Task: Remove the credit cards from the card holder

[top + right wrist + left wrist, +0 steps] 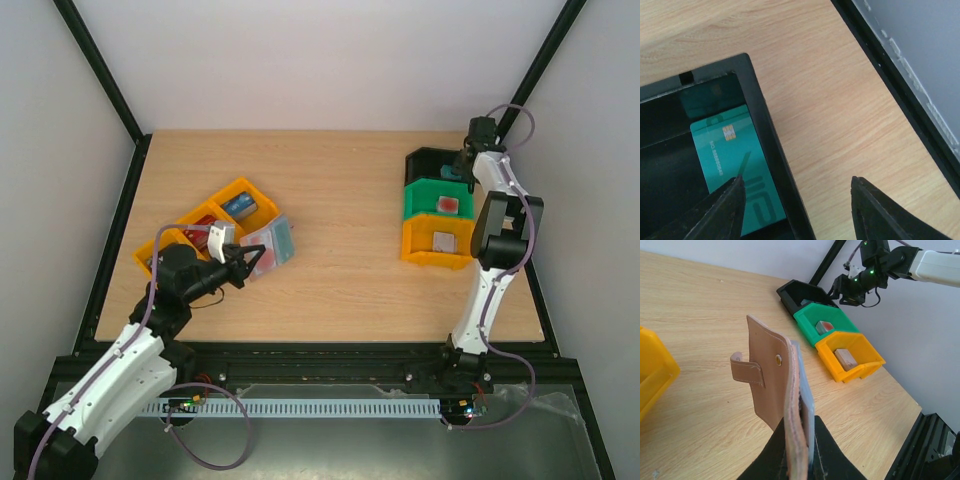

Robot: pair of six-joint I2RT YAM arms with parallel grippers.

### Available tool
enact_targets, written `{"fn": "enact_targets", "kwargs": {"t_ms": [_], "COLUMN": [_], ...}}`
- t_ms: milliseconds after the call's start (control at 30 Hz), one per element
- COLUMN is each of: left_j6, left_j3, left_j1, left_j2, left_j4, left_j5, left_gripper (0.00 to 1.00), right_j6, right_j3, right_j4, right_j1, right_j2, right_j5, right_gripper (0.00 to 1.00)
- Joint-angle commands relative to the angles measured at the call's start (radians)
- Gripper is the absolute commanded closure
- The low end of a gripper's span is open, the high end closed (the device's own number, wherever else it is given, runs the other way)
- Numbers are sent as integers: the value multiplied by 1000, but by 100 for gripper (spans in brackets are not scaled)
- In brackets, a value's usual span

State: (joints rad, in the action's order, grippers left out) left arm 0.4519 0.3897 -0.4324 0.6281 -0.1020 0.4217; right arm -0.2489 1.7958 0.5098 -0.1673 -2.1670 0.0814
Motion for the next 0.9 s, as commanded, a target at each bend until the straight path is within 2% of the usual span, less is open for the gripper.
{"fn": "enact_targets", "kwargs": {"t_ms": [0,167,467,667,867], "left_j6": [-16,-25,-15,-1,6], "left_j3": [-10,-3,-10,-7,-10], "left_j1": [4,20,46,67,81], "left_j2": [9,21,25,10,-10], "left_j4": [-89,-111,-114,-92,-72], "left_j5": [13,9,10,9,9], "left_gripper": [98,98,98,98,98], "right_j6": [148,202,249,344,485], "right_j3": [102,167,166,96,-3], "right_j4": [96,164,177,170,141], "right_j1": [0,0,3,45,153], "right_j2": [-67,-121,-117,-80,-15], "right_j5": [16,-1,-84,-149,-246], "right_gripper": [47,61,76,87,92]}}
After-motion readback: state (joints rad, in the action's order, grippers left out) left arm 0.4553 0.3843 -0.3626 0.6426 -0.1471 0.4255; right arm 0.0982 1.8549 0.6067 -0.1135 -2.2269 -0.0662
